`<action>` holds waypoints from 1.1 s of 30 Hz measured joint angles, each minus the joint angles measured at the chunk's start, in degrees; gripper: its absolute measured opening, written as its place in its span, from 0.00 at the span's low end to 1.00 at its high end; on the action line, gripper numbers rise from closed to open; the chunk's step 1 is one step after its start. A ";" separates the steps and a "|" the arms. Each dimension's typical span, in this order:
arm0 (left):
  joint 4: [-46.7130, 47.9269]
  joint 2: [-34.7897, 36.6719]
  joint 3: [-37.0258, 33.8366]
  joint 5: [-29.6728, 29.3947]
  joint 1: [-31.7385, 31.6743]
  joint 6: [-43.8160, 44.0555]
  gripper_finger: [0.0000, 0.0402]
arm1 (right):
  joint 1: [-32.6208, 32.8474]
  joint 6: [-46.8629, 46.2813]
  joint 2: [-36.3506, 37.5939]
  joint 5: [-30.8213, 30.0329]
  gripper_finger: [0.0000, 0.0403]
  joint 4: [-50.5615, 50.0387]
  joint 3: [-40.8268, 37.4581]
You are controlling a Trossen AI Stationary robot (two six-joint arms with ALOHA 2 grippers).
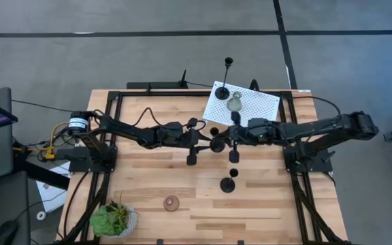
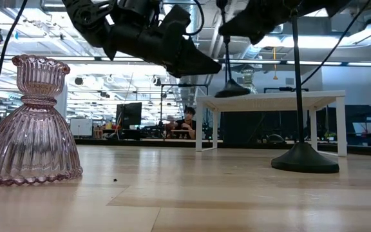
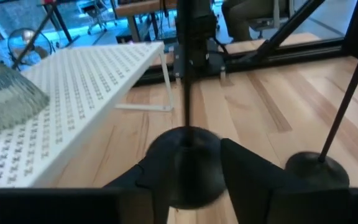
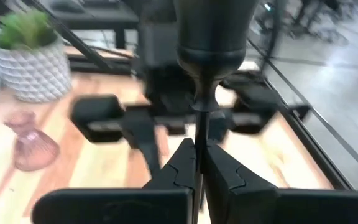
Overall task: Pick & Place candle stick holders
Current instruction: Put the top black candle holder on the shelf
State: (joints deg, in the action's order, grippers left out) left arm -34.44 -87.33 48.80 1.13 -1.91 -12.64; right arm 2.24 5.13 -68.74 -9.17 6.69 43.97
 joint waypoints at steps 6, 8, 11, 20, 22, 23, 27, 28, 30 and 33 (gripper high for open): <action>6.43 4.25 -0.72 -1.16 -0.04 -0.66 0.39 | 0.00 -0.66 4.14 -1.97 0.00 -5.41 -0.02; 8.51 6.56 -1.74 -2.09 -0.22 -0.67 0.39 | 0.03 -0.69 5.90 -3.67 0.00 -7.51 -0.02; 9.79 10.45 -3.68 -3.20 -0.50 -0.64 0.38 | 0.00 -2.31 9.28 -6.85 0.00 -11.35 -0.02; 9.99 21.91 -12.13 -4.57 -0.50 -0.44 0.35 | 0.37 -4.71 19.73 -15.93 0.00 -17.40 -0.02; 10.07 23.68 -13.59 -4.57 -0.48 -0.42 0.34 | 0.16 -4.71 21.89 -18.25 0.00 -18.58 -0.02; 9.97 24.41 -14.15 -4.57 -0.48 -0.38 0.34 | -0.07 -4.70 22.90 -19.60 0.00 -19.53 -0.02; 10.00 25.87 -15.44 -4.57 -0.48 0.02 0.33 | -1.81 -5.06 25.79 -24.44 0.00 -22.32 -0.02; 10.00 26.04 -15.55 -4.57 -0.48 0.03 0.32 | -2.54 -5.15 26.09 -25.44 0.00 -22.32 -0.02; 9.94 26.06 -15.56 -4.57 -0.48 0.04 0.32 | -4.12 -5.19 26.48 -26.83 0.00 -22.49 -0.02; 9.92 26.06 -15.56 -4.57 -0.48 0.04 0.31 | -7.59 -5.17 26.28 -27.09 0.00 -22.58 -0.02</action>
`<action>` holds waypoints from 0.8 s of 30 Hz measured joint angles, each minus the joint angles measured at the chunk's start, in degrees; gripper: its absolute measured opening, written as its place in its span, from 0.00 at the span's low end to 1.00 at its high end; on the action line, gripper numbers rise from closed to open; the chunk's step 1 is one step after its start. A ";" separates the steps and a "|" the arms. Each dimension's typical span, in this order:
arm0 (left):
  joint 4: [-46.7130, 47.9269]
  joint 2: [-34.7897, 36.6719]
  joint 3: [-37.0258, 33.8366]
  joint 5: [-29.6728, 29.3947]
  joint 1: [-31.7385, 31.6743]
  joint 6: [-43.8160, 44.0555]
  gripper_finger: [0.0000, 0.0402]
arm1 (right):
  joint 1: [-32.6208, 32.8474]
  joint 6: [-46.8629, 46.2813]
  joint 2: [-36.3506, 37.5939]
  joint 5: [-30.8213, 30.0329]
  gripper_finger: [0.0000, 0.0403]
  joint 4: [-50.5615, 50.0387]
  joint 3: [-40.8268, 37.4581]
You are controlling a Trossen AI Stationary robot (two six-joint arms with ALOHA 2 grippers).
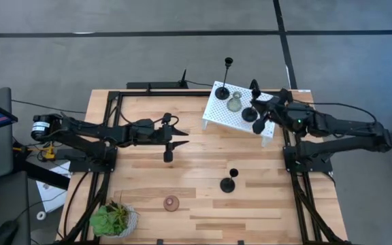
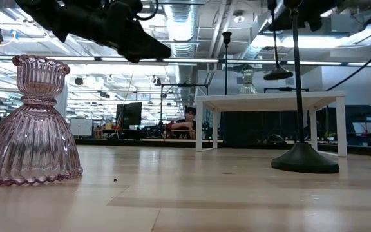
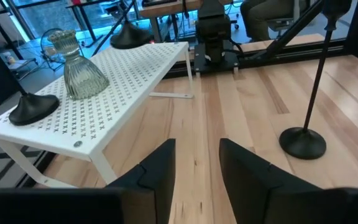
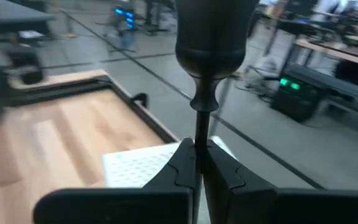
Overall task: Pick & Place candle stick holders
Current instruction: Put the top black candle holder on the shelf
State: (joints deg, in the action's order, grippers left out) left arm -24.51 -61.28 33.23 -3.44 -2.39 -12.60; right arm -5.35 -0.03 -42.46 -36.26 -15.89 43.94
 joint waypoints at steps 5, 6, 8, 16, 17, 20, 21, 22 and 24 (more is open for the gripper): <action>0.01 0.00 0.00 0.02 0.02 0.00 0.29 | -6.99 -0.01 -1.90 -0.18 0.00 0.07 0.00; 0.01 0.00 0.00 0.01 0.02 0.00 0.29 | -8.46 -0.01 -2.43 -0.17 0.00 1.08 0.00; 0.02 0.00 0.00 0.00 0.02 0.00 0.29 | -11.15 0.00 -3.59 0.10 0.00 2.46 0.00; 0.02 0.00 0.00 0.02 0.02 0.00 0.29 | -19.95 0.42 -8.74 7.15 0.00 7.37 0.00; 0.02 -0.01 0.00 0.02 0.02 0.00 0.29 | -20.80 0.41 -9.44 7.79 0.00 8.39 0.00; 0.02 -0.02 0.00 0.02 0.02 0.00 0.29 | -23.16 0.39 -11.36 9.48 0.00 10.28 0.00; 0.02 -0.02 0.00 0.02 0.02 0.00 0.29 | -23.83 0.39 -11.98 9.80 0.00 10.91 0.00; 0.02 -0.02 0.00 0.02 0.02 0.00 0.29 | -24.46 0.39 -12.55 10.40 0.00 11.38 0.00; 0.02 -0.02 0.00 0.02 0.02 0.00 0.29 | -25.82 -0.17 -13.72 11.52 0.00 12.14 0.00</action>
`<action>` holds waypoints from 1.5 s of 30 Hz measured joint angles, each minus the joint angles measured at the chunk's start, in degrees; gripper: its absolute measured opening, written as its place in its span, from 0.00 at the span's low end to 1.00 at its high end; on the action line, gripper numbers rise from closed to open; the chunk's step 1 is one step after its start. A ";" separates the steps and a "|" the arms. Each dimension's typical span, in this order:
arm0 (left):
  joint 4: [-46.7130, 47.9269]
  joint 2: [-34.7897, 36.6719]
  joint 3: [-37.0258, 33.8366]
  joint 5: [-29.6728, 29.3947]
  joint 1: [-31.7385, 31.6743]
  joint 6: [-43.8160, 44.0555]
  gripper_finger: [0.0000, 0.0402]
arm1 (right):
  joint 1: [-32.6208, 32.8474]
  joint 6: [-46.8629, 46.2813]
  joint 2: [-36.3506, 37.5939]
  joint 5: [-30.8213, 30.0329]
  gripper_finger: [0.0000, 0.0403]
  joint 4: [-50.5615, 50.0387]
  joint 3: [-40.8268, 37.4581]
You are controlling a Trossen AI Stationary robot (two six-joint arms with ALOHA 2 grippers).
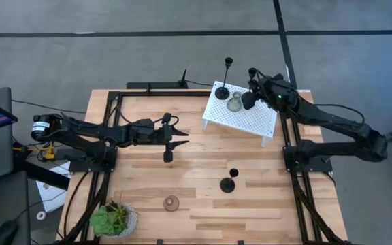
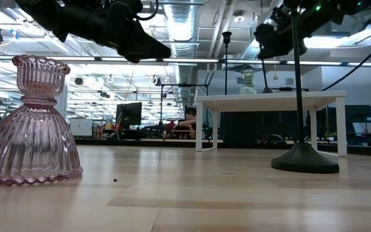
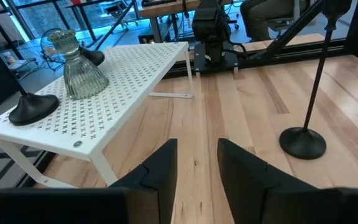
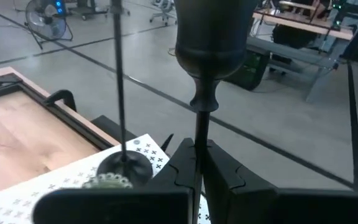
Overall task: Pick & Place candle stick holders
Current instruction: Put the top black candle holder on the shelf
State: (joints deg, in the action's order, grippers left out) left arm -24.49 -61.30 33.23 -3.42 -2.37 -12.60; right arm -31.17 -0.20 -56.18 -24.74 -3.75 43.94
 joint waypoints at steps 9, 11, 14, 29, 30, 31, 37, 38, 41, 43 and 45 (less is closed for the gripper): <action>0.01 0.00 0.00 0.00 0.00 0.00 0.29 | -4.30 -1.32 -4.20 3.30 0.00 2.37 0.07; 0.02 0.00 0.00 0.00 0.00 0.00 0.29 | -4.67 -1.36 -4.83 4.33 0.00 4.09 0.07; 0.02 0.00 0.00 0.00 0.00 0.00 0.29 | -4.99 -1.36 -5.10 5.31 0.00 6.10 0.02; 0.02 -0.02 0.00 0.00 0.00 0.00 0.29 | -5.39 -2.42 -4.99 5.41 0.00 4.51 0.02; 0.03 -0.02 0.00 0.00 0.00 0.00 0.29 | -5.39 -2.44 -4.99 5.41 0.00 4.14 0.02; 0.04 -0.02 0.00 0.00 0.00 0.00 0.29 | -5.39 -2.45 -4.96 5.41 0.00 3.82 0.02; 0.03 -0.04 0.00 0.01 0.00 0.00 0.29 | -5.36 -3.33 -4.88 5.37 0.03 2.95 0.09; 0.04 -0.04 0.00 0.01 0.00 0.00 0.29 | -5.28 -3.33 -4.88 5.38 0.05 2.88 0.09; 0.04 -0.04 0.00 0.00 0.00 0.00 0.29 | -5.28 -3.35 -5.03 5.45 0.11 1.71 -0.04; 0.04 -0.04 0.00 0.00 0.00 0.00 0.29 | -5.28 -3.31 -5.07 5.45 0.15 1.81 -0.07; 0.03 -0.04 0.00 0.00 0.00 0.00 0.29 | -5.23 -3.07 -4.94 5.43 0.18 1.97 -0.05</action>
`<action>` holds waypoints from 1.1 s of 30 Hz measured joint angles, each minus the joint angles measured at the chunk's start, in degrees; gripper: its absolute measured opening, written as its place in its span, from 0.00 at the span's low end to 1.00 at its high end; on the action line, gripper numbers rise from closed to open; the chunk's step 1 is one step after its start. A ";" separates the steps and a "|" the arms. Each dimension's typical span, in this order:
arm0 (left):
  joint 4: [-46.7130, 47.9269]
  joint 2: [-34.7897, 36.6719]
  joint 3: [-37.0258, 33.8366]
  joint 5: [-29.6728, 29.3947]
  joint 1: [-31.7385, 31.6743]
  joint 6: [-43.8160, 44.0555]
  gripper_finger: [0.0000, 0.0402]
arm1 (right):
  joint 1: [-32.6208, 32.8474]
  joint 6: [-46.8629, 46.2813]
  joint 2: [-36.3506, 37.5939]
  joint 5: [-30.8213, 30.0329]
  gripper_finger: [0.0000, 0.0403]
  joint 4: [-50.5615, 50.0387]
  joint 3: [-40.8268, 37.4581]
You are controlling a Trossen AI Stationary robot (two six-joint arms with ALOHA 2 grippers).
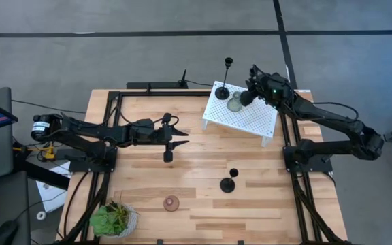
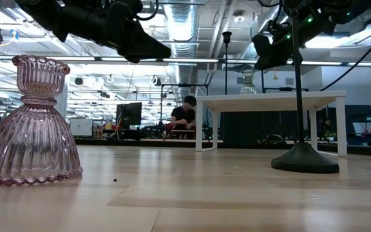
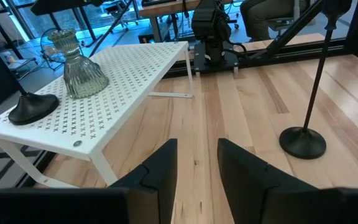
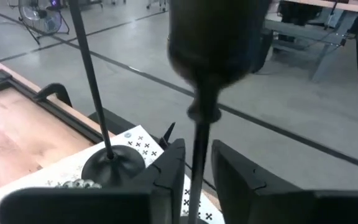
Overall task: Pick & Place candle stick holders
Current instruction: Put the top black candle holder on the shelf, then put the black candle holder on the shelf
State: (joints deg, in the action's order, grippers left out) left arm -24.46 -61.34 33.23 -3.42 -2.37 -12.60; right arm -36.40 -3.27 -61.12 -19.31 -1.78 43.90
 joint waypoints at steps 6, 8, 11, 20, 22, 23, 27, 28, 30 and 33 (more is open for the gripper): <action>0.01 0.00 0.00 0.00 0.00 0.00 0.29 | 0.02 0.34 0.99 0.02 0.29 -0.46 0.00; 0.01 0.00 0.00 0.02 0.00 0.00 0.29 | 0.00 0.39 2.29 0.00 0.34 -1.51 0.00; 0.01 0.00 0.00 0.01 0.00 0.00 0.29 | 0.06 0.35 4.77 0.02 0.42 -4.28 0.00; 0.00 0.00 0.00 0.00 0.00 0.00 0.29 | 5.00 0.22 15.19 0.01 0.64 -16.07 0.00; 0.00 0.00 0.00 0.01 -0.01 0.00 0.29 | 6.95 0.22 17.81 0.04 0.65 -19.22 0.03; 0.00 0.00 0.00 0.01 0.00 0.00 0.29 | 7.96 0.18 19.14 0.58 0.65 -21.06 0.03; 0.01 0.00 0.00 0.02 0.00 0.00 0.29 | 11.96 -2.32 23.94 8.20 0.63 -29.17 0.05; 0.01 0.00 0.00 0.02 0.00 0.00 0.29 | 12.92 -3.47 24.96 10.65 0.63 -31.00 0.05; 0.01 0.00 0.00 0.02 0.00 0.00 0.29 | 14.83 -6.64 26.44 15.17 0.62 -34.30 0.07; 0.00 0.00 0.00 0.02 0.00 0.00 0.29 | 18.17 -11.44 27.22 20.01 0.59 -37.74 0.07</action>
State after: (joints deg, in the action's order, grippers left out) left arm -24.45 -61.34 33.23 -3.40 -2.37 -12.60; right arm -18.23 -14.71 -33.90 0.70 -39.52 43.97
